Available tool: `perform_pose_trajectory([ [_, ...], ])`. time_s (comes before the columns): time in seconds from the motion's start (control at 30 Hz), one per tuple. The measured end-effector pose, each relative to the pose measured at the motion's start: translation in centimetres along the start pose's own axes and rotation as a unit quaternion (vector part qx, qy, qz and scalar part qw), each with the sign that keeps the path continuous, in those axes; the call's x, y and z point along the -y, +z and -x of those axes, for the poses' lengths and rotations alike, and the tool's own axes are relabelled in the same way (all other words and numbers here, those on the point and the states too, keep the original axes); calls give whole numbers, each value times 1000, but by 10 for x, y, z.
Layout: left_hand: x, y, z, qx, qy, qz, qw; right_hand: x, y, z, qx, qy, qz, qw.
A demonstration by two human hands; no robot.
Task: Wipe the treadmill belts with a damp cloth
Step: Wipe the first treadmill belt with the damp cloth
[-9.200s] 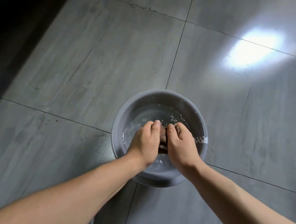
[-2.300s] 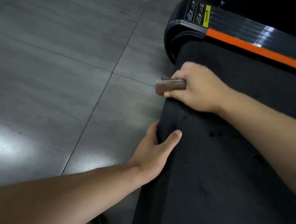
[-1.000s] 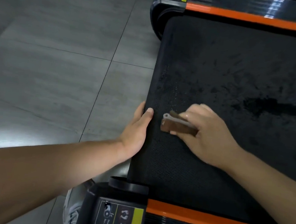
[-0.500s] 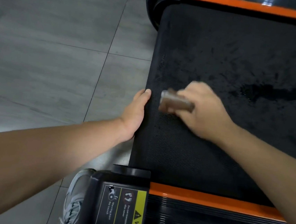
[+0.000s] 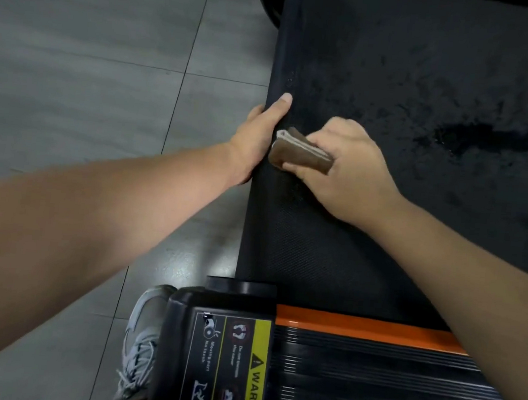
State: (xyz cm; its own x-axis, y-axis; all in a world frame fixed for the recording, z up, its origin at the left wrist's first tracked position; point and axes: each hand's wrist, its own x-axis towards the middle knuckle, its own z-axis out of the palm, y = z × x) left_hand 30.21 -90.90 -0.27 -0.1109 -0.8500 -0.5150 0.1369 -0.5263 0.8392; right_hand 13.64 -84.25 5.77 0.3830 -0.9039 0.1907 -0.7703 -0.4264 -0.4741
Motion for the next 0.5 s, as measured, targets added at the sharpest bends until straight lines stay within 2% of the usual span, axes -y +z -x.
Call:
perform_pose_trajectory([
  [0.03,2,0,-2,7,-2,3,1000,6,2,10,13,-23,-5,1000],
  [0.1,9,-4,-11,26,-1,-15,1000,20,-2,43,101,-86,-36,991],
  [0.17,14,-8,-20,21,-5,-36,999,28,-9,72,183,-104,-75,975],
  [0.23,11,-7,-14,2,0,-54,999,24,-14,74,204,-126,-53,969],
  [0.3,0,0,1,-12,13,-61,998,7,-12,56,140,-145,-1,980],
  [0.33,-4,2,5,-16,14,-62,998,-5,-12,42,86,-117,27,989],
  [0.4,-7,4,9,-28,12,-78,996,-29,-17,17,-40,3,63,997],
  [0.43,-8,4,9,-36,14,-91,995,-35,-17,12,-77,66,58,993],
  [0.47,-10,5,9,-43,17,-103,994,-35,-18,14,-82,88,50,991],
  [0.5,-12,7,10,-50,23,-118,992,-31,-17,22,-58,74,40,995],
])
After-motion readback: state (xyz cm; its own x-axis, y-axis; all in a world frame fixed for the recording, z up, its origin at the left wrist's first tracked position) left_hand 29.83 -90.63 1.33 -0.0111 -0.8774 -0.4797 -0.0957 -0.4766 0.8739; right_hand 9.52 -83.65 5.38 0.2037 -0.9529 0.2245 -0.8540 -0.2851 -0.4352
